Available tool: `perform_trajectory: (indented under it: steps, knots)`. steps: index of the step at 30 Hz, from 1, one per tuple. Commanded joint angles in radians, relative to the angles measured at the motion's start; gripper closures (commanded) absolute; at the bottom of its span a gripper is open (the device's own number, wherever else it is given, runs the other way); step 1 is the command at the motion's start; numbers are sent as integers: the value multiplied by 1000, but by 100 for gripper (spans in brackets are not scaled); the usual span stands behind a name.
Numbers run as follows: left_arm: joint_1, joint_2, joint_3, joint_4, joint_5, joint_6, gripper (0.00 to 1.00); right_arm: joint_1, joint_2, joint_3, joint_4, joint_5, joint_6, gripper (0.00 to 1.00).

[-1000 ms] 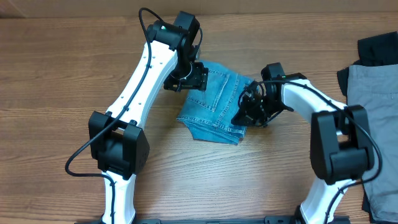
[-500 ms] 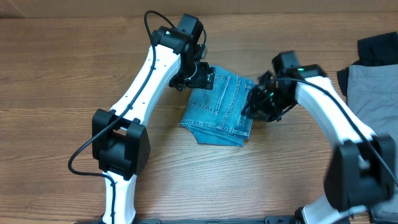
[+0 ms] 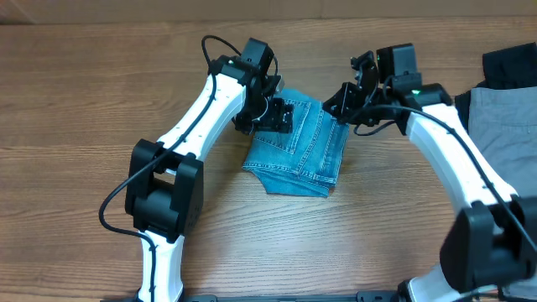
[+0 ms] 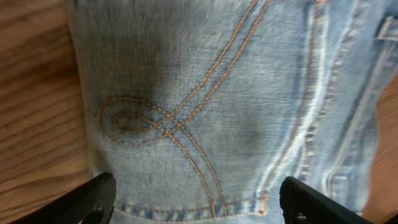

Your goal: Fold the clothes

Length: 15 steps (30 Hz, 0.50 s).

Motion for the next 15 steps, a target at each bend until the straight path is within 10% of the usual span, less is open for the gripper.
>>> perform_trajectory:
  steps: [1, 15]
  knots:
    - [-5, -11, -53, 38, 22, 19, 14, -10, 121, -2, 26, -34, 12, 96]
    - [29, 23, -202, 102, 4, 69, 7, -187, 293, 42, -45, -55, -8, 96]
